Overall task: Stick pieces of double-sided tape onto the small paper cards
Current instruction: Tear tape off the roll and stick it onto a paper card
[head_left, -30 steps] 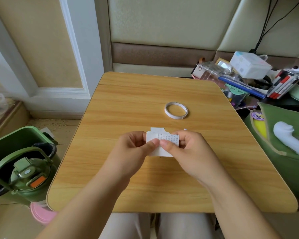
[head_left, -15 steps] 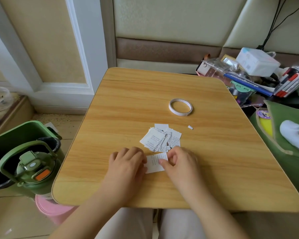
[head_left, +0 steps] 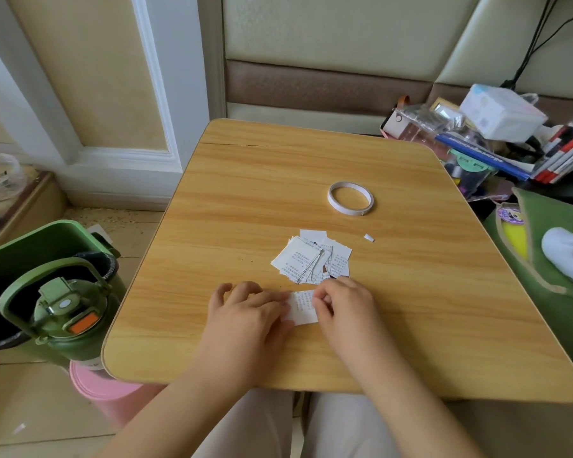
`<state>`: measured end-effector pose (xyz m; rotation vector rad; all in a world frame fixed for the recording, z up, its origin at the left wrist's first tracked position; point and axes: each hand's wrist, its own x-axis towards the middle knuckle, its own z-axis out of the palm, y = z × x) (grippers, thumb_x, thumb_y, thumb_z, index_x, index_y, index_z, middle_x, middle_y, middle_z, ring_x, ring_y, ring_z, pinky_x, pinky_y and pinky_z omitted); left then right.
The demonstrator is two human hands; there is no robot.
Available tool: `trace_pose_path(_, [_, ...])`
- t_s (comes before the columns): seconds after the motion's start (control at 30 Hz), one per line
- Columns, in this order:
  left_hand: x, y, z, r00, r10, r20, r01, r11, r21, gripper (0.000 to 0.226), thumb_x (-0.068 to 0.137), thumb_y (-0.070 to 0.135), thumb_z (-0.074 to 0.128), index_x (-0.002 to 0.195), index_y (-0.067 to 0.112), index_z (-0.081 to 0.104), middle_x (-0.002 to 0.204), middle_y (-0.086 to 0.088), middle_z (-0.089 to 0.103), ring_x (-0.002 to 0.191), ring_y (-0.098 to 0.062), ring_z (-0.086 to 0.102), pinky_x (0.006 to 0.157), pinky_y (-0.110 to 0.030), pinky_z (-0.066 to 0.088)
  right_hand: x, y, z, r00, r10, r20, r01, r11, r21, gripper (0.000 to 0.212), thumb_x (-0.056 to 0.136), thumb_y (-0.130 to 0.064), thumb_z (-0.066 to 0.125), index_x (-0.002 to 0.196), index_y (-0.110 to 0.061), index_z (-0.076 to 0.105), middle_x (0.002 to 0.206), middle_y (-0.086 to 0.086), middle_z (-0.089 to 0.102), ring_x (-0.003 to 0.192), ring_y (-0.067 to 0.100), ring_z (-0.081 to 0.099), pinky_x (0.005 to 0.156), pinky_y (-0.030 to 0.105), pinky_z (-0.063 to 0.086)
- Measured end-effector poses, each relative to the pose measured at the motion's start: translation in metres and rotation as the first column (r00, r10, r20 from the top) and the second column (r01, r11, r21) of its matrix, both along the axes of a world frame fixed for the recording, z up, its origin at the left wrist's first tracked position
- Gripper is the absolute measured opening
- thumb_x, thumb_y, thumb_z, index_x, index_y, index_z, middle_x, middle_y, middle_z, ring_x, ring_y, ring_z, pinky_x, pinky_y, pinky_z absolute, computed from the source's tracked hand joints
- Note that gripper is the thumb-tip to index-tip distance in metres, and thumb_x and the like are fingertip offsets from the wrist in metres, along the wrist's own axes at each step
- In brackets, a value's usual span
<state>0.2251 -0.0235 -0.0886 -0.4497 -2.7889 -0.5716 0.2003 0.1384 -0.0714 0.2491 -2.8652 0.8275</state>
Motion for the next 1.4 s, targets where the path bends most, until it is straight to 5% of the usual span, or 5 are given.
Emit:
trace_pose_path(0.2, [0.001, 0.004, -0.003, 0.999, 0.052, 0.001, -0.052, 0.997, 0.064, 0.029, 0.075, 0.044, 0.047, 0.072, 0.031, 0.072, 0.093, 0.022, 0.071, 0.084, -0.019, 0.062, 0.081, -0.047, 0.045, 0.005, -0.016, -0.008, 0.999, 0.04, -0.024, -0.042, 0.996, -0.082, 0.013, 0.076, 0.002, 0.067, 0.069, -0.008, 0.065, 0.068, -0.009, 0.046, 0.064, 0.01, 0.042, 0.063, 0.015, 0.03])
trace_pose_path(0.47, [-0.002, 0.006, -0.009, 0.997, 0.074, -0.027, -0.07, 0.988, 0.135, 0.028, 0.073, 0.046, 0.048, 0.067, 0.03, 0.071, 0.09, 0.021, 0.071, 0.083, -0.019, 0.06, 0.082, -0.043, 0.04, 0.004, -0.018, -0.003, 0.996, 0.086, 0.025, -0.084, 0.995, -0.047, 0.01, 0.082, 0.001, 0.061, 0.074, -0.005, 0.065, 0.077, -0.002, 0.05, 0.073, 0.015, 0.045, 0.067, 0.018, 0.031])
trace_pose_path(0.67, [-0.003, 0.004, -0.012, 0.997, 0.074, -0.023, -0.07, 0.987, 0.143, 0.032, 0.07, 0.047, 0.047, 0.07, 0.028, 0.072, 0.092, 0.022, 0.071, 0.084, -0.018, 0.061, 0.085, -0.031, 0.025, 0.003, -0.013, -0.008, 0.994, -0.107, -0.001, 0.107, 0.993, -0.04, 0.009, 0.088, -0.001, 0.058, 0.084, -0.001, 0.066, 0.086, 0.007, 0.059, 0.079, 0.02, 0.049, 0.073, 0.027, 0.038])
trace_pose_path(0.83, [-0.002, 0.006, -0.011, 0.997, 0.067, -0.031, -0.061, 0.984, 0.17, 0.027, 0.072, 0.045, 0.049, 0.066, 0.028, 0.07, 0.091, 0.021, 0.071, 0.084, -0.02, 0.059, 0.084, -0.032, 0.026, 0.007, -0.018, -0.013, 0.997, 0.049, -0.062, -0.054, 0.995, -0.086, 0.011, 0.074, 0.002, 0.063, 0.069, -0.007, 0.064, 0.071, -0.005, 0.05, 0.064, 0.012, 0.045, 0.062, 0.015, 0.033])
trace_pose_path(1.4, [-0.001, 0.007, -0.016, 0.993, 0.083, -0.083, -0.068, 0.984, 0.164, 0.03, 0.073, 0.045, 0.049, 0.073, 0.027, 0.073, 0.094, 0.019, 0.072, 0.091, -0.014, 0.049, 0.09, -0.037, 0.033, 0.006, -0.016, -0.021, 0.992, -0.07, -0.107, 0.056, 0.99, -0.132, 0.014, 0.073, 0.002, 0.065, 0.064, -0.008, 0.06, 0.066, 0.003, 0.056, 0.062, 0.014, 0.044, 0.06, 0.018, 0.027])
